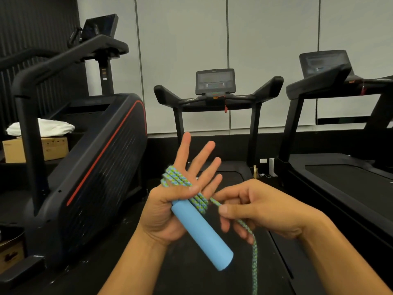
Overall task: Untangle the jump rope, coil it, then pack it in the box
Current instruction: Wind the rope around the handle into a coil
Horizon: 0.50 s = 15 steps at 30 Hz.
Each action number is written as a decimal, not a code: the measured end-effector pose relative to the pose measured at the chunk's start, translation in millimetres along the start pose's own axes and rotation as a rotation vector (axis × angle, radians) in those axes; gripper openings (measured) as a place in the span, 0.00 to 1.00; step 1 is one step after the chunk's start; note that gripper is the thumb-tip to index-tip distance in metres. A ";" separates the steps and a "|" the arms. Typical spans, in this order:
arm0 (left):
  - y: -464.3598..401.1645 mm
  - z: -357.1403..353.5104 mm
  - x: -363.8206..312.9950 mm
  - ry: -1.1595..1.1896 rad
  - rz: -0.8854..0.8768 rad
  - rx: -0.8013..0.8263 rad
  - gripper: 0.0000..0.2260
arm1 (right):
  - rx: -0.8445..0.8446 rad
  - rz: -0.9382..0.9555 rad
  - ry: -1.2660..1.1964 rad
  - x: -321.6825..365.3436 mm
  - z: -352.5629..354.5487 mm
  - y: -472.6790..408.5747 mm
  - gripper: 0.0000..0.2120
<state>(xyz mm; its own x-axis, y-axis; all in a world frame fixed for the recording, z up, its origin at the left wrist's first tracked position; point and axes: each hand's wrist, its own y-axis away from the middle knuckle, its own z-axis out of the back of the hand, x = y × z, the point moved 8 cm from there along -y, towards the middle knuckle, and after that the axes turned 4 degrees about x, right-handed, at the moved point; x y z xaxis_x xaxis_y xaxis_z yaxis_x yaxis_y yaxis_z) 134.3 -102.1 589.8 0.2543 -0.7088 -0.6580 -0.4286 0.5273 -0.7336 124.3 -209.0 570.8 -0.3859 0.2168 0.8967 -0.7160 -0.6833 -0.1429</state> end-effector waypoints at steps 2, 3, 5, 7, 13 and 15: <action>1.3 -2.8 -0.9 -0.012 0.020 0.026 0.45 | 0.012 -0.008 0.095 3.5 -3.3 0.9 0.13; 1.4 -5.3 -0.8 -0.007 0.031 0.040 0.45 | 0.012 -0.008 0.136 5.3 -4.8 1.5 0.13; 0.9 -7.4 -0.7 0.013 0.048 0.039 0.45 | 0.007 -0.012 0.220 11.4 -7.6 4.3 0.10; -0.7 -6.9 0.4 0.047 0.059 0.000 0.44 | 0.004 -0.037 0.305 15.3 -8.3 7.3 0.07; -3.2 -7.1 7.4 0.126 0.058 -0.165 0.46 | -0.026 -0.097 0.586 25.3 -10.0 13.7 0.07; -3.8 -6.5 8.6 0.120 0.070 -0.192 0.48 | -0.041 -0.102 0.649 27.7 -8.6 15.5 0.10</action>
<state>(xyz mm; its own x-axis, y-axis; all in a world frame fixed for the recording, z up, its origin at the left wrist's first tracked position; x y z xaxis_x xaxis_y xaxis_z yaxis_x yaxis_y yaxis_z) 132.4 -113.3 588.0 0.1182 -0.7305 -0.6726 -0.6019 0.4860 -0.6336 97.5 -207.6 589.8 -0.5781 0.6644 0.4737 -0.7843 -0.6126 -0.0980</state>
